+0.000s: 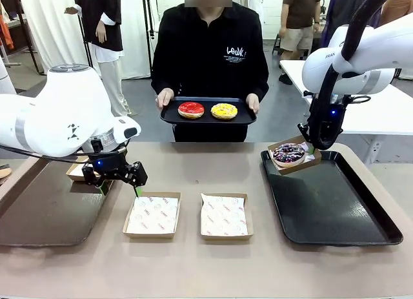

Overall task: Individually package the donuts and arrange them on the tray.
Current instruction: Place the picked Paper togo box on the Handle tray while simultaneously picking up another Paper togo box from the table with the other hand.

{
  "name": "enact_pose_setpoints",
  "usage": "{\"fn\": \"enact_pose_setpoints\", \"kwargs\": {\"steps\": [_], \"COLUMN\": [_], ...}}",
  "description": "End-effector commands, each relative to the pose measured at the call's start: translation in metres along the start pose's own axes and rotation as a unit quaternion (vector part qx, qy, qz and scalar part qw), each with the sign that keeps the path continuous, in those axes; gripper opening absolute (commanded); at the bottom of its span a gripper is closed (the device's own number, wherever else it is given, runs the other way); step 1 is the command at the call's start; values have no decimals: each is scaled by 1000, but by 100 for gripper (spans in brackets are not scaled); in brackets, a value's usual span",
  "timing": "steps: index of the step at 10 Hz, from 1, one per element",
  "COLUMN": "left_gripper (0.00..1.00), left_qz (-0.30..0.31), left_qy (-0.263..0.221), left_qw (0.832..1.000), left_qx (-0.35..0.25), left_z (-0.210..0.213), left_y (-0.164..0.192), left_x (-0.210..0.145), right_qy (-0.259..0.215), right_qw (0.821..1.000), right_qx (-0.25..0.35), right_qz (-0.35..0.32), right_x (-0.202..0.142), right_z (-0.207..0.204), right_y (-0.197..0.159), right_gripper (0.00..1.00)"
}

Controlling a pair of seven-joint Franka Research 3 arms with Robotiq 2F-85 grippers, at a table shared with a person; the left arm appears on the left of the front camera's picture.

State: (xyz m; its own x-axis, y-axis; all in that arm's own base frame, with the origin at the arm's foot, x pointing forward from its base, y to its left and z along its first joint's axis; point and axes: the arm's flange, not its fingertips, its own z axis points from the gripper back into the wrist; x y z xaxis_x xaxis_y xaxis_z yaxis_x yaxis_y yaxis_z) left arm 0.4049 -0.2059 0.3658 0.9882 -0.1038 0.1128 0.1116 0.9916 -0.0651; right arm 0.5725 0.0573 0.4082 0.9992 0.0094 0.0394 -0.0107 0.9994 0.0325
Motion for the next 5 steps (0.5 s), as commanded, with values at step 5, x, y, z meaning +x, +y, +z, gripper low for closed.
{"fn": "enact_pose_setpoints", "kwargs": {"steps": [5], "left_gripper": [100], "left_qz": [0], "left_qy": [0], "left_qw": [1000], "left_qx": [0], "left_z": [0], "left_y": [0], "left_x": [0], "right_qy": [0], "right_qw": [1000], "right_qx": [0], "right_qz": [0], "right_x": [0], "right_z": [0], "right_y": [0], "right_gripper": [1]}}
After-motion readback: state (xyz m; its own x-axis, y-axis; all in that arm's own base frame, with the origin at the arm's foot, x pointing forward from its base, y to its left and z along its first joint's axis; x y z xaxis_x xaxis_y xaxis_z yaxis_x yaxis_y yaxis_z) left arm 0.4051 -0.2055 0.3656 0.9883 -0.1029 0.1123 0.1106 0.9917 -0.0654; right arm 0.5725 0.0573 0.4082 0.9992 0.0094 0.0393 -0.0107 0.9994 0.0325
